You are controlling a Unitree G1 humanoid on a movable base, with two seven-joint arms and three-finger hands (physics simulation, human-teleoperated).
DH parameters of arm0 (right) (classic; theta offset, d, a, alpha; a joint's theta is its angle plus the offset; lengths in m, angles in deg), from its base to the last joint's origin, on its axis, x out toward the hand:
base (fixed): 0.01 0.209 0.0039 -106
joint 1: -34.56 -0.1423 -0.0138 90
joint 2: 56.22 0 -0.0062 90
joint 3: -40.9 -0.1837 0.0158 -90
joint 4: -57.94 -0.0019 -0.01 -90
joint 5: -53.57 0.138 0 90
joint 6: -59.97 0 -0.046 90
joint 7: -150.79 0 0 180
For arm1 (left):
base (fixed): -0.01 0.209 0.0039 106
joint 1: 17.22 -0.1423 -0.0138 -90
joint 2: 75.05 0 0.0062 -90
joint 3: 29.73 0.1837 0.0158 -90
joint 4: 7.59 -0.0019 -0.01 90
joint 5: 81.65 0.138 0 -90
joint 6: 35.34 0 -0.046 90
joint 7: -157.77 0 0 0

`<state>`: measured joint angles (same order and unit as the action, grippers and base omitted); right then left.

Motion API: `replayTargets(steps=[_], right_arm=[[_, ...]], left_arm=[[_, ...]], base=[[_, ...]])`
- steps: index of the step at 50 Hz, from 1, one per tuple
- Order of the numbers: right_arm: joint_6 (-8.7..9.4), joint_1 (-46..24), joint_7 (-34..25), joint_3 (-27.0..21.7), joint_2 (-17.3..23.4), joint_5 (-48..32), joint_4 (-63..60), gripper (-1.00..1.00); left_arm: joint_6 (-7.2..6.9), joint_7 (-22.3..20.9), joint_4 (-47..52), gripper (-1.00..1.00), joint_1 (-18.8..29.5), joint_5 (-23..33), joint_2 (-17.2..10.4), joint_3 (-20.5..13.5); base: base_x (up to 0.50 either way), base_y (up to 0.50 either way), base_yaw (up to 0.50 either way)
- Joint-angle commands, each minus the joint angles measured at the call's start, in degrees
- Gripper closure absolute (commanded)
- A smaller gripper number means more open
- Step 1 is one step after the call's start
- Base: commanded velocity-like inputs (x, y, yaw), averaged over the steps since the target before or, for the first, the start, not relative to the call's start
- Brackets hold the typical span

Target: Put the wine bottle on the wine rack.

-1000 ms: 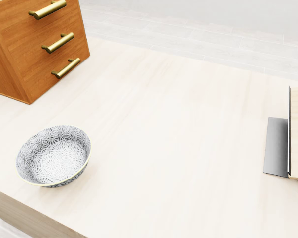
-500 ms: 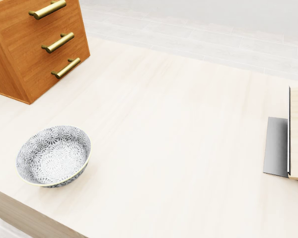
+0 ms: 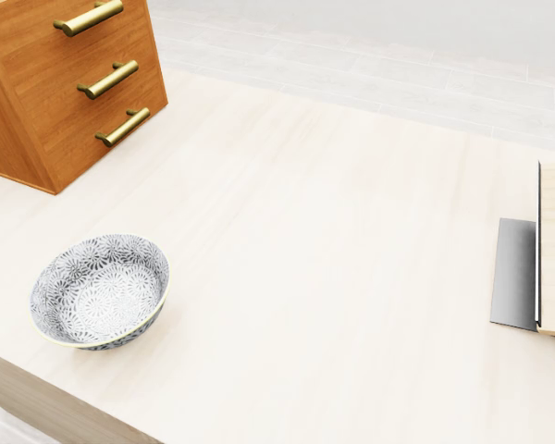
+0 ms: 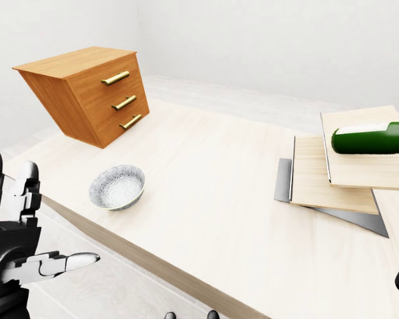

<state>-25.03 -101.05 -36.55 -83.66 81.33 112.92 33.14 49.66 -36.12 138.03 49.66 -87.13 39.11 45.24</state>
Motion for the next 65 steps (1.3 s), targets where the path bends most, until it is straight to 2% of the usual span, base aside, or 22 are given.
replayTargets(steps=[1,27,34,36,37,44,58,59,65], right_arm=[[0.00,7.44,0.18,6.11,-2.64,-1.44,4.35,1.00],[0.00,9.48,0.26,6.22,-2.77,-0.96,5.24,1.00],[0.00,11.00,-0.52,5.85,-2.55,-0.81,5.60,0.78],[0.00,11.03,-0.45,5.83,-2.56,-0.77,5.52,0.78],[0.00,11.70,-0.71,5.62,-2.40,-0.68,5.74,0.64],[0.00,13.41,-0.89,4.92,-1.71,0.02,5.33,0.45],[0.00,14.05,-0.71,4.90,-1.50,0.31,5.35,0.22],[0.00,14.05,-0.71,4.88,-1.43,0.36,5.31,0.15],[0.00,14.09,-0.45,4.77,-1.02,0.49,5.20,0.01]], left_arm=[[0.00,0.39,0.87,-1.00,0.18,0.50,-0.11,0.70],[0.00,0.50,-0.77,-1.00,0.22,0.33,-0.48,0.72],[0.00,0.35,-0.70,-1.00,-0.13,0.18,-0.37,0.54],[0.00,0.33,-0.76,-1.00,-0.18,0.21,-0.34,0.57],[0.00,0.34,-1.03,-1.00,-0.07,0.20,-0.31,0.60],[0.00,0.64,-0.63,-1.00,0.21,0.47,-0.48,1.16],[0.00,0.84,-1.19,-1.00,0.22,0.46,-0.74,1.29],[0.00,0.89,-1.16,-1.00,0.32,0.42,-0.76,1.28],[0.00,0.90,-1.76,-1.00,0.22,0.61,-0.75,1.61]], base=[[0.00,0.00,0.00],[0.00,0.00,0.00],[0.00,0.00,0.00],[0.00,0.00,0.00],[0.00,0.00,0.00],[0.00,0.00,0.00],[0.00,0.00,0.00],[0.00,0.00,0.00],[0.00,0.00,0.00]])
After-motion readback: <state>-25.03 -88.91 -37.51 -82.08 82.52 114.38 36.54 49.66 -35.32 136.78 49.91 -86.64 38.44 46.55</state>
